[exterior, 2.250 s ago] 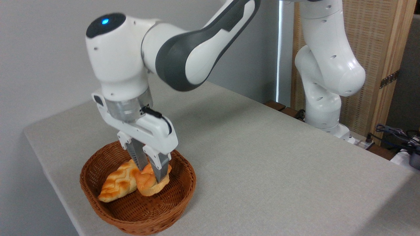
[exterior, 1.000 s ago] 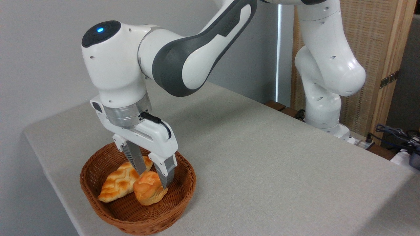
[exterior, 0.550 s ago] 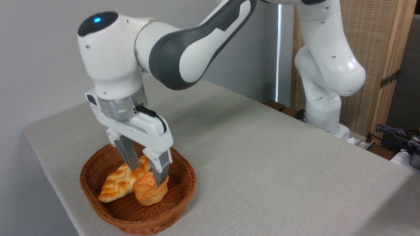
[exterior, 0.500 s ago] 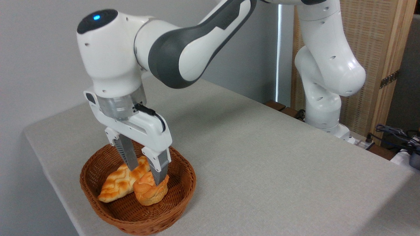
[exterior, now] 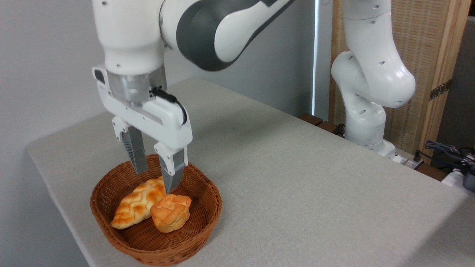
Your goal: Put bread into the basket
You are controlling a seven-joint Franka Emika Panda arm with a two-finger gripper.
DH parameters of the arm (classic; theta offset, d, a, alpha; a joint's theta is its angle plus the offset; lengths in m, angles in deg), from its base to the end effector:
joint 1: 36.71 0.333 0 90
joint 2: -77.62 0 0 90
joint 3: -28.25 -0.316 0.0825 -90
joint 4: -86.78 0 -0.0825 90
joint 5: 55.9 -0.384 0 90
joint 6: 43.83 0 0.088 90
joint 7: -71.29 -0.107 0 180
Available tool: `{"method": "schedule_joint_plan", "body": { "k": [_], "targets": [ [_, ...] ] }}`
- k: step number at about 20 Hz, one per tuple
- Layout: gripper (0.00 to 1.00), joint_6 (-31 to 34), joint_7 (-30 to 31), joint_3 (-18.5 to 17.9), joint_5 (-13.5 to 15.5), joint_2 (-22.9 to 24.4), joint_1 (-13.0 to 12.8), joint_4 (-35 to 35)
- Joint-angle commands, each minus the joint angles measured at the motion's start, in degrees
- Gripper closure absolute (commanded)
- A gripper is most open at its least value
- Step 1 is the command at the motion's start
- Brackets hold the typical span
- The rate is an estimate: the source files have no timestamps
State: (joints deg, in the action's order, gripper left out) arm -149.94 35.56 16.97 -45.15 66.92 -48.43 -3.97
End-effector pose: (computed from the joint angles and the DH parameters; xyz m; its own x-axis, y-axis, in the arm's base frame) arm 0.6282 -0.0289 0.5362 0.8234 -0.5467 0.1523 -0.5609 -0.8248 0.0717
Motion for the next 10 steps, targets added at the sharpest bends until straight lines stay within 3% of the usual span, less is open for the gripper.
{"method": "schedule_joint_plan", "body": {
  "k": [1, 5, 10],
  "targets": [
    [0.00, 5.6, -1.3, 2.6, -0.6, 6.2, 1.6, -0.1],
    [0.00, 11.3, -1.4, 4.4, -0.7, 11.6, 2.6, -0.1],
    [0.00, 13.4, -1.5, 5.9, -5.6, 13.2, 3.4, -0.6]
  ]
}}
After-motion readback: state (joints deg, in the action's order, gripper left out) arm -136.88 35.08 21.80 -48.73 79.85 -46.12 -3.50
